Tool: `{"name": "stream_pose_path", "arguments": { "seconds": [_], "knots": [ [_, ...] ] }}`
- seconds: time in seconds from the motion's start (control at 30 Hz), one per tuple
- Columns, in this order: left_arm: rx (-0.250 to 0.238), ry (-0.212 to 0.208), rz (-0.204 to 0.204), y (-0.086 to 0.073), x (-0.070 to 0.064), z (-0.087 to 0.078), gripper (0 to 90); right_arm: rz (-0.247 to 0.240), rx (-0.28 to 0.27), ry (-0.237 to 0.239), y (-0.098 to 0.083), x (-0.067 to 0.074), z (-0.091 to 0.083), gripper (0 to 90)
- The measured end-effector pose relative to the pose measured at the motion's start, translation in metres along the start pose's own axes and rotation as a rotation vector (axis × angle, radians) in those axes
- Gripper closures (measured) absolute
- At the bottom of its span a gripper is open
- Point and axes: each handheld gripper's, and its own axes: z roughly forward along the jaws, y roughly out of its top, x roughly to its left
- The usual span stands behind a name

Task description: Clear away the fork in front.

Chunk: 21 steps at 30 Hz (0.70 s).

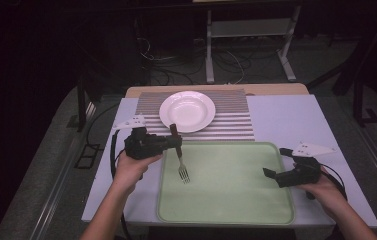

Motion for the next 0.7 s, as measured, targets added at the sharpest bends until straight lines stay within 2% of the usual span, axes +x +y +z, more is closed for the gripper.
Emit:
{"name": "stream_pose_path", "arguments": {
  "seconds": [0.23,0.5,0.63,0.7],
  "knots": [
    [0.021,0.011,-0.009,-0.007,-0.006,-0.013,80.4,0.035,-0.008,0.005,-0.021,-0.001,-0.011,1.9],
    [0.043,0.009,-0.048,-0.026,-0.013,-0.029,80.4,0.036,-0.006,0.009,-0.019,-0.001,-0.008,1.9],
    [0.056,0.017,-0.063,-0.034,-0.012,-0.030,80.4,0.042,-0.008,0.003,-0.019,-0.001,-0.008,1.9],
    [0.070,0.027,-0.057,-0.036,-0.011,-0.028,80.3,0.040,-0.008,0.003,-0.019,-0.001,-0.009,1.9]
  ]
}}
